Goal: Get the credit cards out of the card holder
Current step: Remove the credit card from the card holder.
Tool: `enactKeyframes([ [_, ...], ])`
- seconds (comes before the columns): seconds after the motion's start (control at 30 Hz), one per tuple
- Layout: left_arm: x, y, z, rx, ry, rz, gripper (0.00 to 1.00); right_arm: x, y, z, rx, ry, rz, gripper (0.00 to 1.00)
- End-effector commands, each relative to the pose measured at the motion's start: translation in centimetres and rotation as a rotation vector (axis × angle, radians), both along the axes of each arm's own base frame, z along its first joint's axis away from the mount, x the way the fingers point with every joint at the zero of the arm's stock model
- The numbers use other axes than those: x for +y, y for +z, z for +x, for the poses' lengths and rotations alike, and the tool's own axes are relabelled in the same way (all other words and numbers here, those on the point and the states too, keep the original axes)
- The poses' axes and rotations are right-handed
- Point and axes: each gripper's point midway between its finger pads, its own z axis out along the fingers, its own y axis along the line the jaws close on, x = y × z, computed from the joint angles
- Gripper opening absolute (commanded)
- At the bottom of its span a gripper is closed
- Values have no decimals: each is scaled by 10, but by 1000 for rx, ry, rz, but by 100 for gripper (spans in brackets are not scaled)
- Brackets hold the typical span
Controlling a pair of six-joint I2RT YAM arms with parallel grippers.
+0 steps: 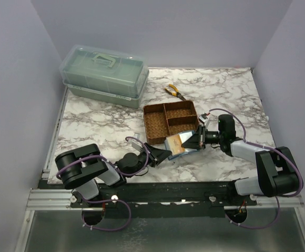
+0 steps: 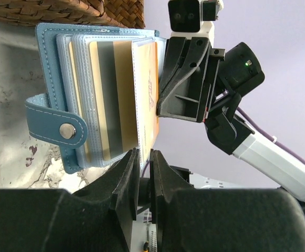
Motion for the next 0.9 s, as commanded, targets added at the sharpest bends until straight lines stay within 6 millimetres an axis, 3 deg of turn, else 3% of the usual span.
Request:
enactKeyframes([
  [0.0,-4,3,-4,-5,-26,-6,21,0,16,-2,-46,36,40,0],
  [0.3,-6,-2,0,12,-15,2,23,1,19,-5,-48,50,61,0],
  [0.6,-14,6,6,-3,-25,-16,23,1,20,-7,-50,57,68,0],
  [0.67,-14,8,6,-6,-26,-23,16,1,19,-7,-51,57,66,0],
  [0.73,-14,10,6,-9,-28,-30,1,0,19,-6,-53,55,63,0],
  [0.87,-8,6,5,9,-18,-28,0,0,19,-5,-60,53,56,0],
])
